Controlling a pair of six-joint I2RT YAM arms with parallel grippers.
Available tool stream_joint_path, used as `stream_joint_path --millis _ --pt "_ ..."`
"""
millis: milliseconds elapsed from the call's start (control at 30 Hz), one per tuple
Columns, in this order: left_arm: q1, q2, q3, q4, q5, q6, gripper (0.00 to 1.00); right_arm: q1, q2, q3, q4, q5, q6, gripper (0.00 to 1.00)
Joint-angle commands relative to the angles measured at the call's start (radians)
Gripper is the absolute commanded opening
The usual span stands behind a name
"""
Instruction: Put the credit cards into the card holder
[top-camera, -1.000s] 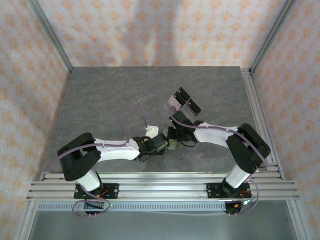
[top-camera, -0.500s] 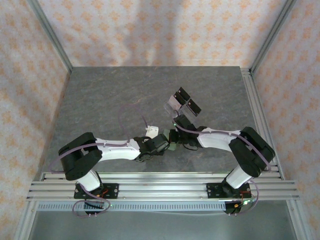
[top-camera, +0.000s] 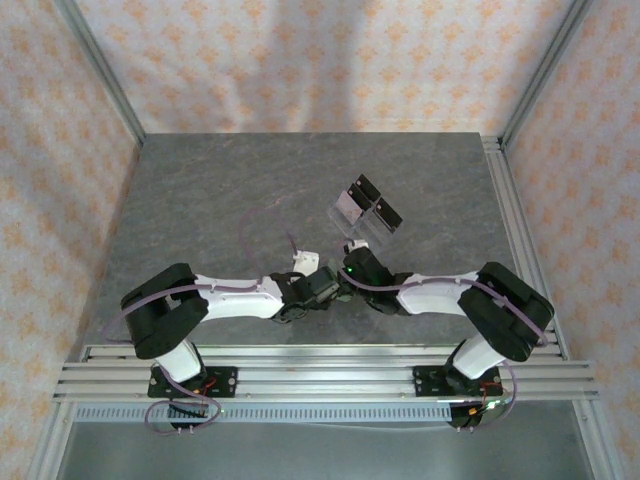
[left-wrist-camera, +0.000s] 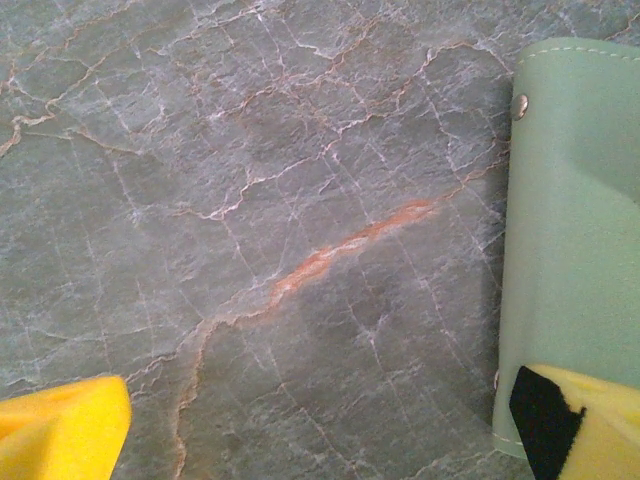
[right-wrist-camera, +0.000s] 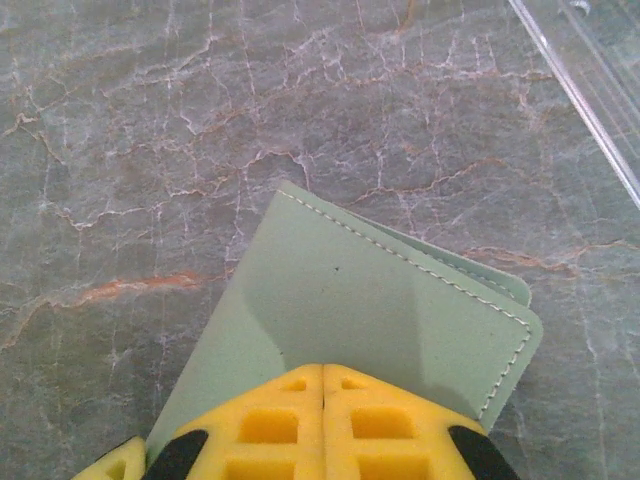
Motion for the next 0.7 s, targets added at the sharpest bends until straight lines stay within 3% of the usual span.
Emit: stream_joint_path --millis 0,433,667 --pt "-0.004 0.013 0.02 -0.026 -0.031 -0.024 1.0 0.028 0.033 -0.098 -0.082 0.054 -0.02 0.0" --pt "-0.002 -0.048 -0.014 -0.063 -0.074 -0.087 1.0 0.079 0.049 -0.215 0.076 0.104 0.014 0.0" --pt "0.009 -0.094 -0.029 -0.108 -0.111 -0.15 1.0 0.153 0.131 -0.24 0.141 0.221 0.065 0.0"
